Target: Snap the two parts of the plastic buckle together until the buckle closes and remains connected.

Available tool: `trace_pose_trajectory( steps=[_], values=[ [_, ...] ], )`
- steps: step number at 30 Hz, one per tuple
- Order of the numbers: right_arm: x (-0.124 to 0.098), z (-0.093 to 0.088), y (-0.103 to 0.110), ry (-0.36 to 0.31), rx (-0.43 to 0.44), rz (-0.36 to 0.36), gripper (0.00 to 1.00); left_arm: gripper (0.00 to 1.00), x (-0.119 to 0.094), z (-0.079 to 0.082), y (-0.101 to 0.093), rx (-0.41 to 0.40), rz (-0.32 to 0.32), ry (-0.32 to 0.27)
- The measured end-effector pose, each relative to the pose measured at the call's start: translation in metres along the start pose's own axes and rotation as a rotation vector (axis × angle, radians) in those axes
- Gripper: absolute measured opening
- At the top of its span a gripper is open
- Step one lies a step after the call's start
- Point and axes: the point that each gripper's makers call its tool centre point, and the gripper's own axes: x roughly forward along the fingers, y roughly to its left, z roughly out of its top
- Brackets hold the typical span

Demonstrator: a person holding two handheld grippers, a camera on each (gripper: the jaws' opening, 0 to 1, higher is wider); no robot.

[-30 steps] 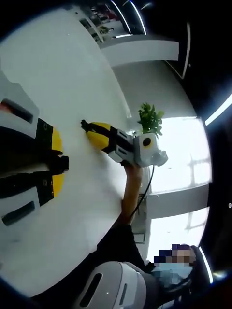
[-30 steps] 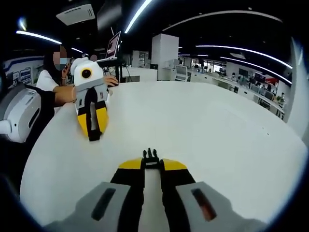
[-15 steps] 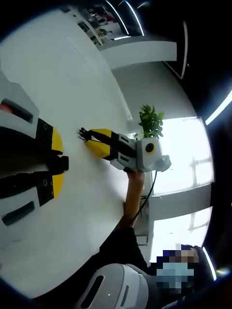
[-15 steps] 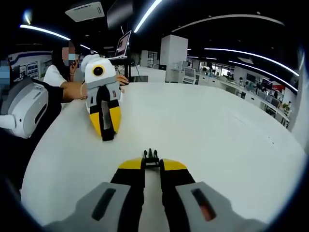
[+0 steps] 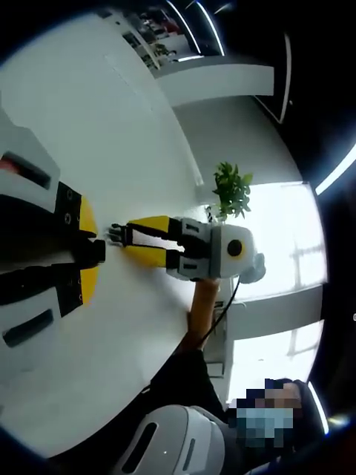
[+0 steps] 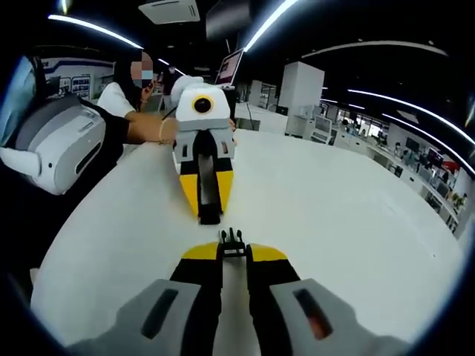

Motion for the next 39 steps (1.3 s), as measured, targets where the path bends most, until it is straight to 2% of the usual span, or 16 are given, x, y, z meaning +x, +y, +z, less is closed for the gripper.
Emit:
trace_pose_trajectory(
  steps=[15, 39],
  values=[
    [0.005, 0.007, 0.012, -0.013, -0.051, 0.05, 0.13, 0.12, 0.0, 0.0, 0.0, -0.003, 0.0, -0.001],
    [0.007, 0.007, 0.018, -0.019, -0.08, 0.066, 0.13, 0.12, 0.001, 0.001, -0.002, -0.017, -0.009, -0.007]
  ],
)
